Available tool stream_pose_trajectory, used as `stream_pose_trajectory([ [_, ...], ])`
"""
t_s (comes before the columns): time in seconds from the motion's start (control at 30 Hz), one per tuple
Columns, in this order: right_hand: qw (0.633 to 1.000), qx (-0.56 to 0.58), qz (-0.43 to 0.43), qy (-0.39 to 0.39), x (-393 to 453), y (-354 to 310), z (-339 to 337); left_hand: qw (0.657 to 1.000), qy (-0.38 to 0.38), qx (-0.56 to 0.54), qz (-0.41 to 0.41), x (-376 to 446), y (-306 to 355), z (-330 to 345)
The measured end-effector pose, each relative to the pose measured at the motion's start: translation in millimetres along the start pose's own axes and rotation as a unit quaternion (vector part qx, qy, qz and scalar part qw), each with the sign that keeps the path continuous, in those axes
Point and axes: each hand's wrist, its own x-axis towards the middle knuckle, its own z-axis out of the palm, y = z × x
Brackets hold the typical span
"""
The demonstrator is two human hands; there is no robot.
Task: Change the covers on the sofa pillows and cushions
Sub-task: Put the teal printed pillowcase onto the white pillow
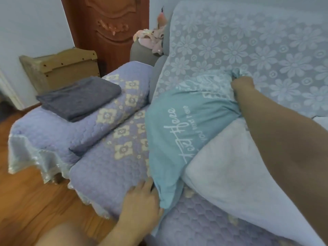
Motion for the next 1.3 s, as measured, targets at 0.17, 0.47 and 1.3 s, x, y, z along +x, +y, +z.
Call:
stream_pose_trajectory([
  [0.17, 0.987, -0.038, -0.107, -0.113, -52.3, -17.3, 31.8, 0.968, -0.009, -0.223, -0.117, 42.4, 46.6, -2.4],
  [0.47, 0.941, -0.002, -0.089, -0.326, -243.7, 85.8, -17.4, 0.881, 0.171, -0.286, -0.335, 15.1, 47.9, -4.0],
  [1.3, 0.958, 0.102, 0.041, -0.266, -280.5, 157.4, -13.2, 0.7, -0.061, -0.633, -0.325, 69.1, -74.9, -41.3],
])
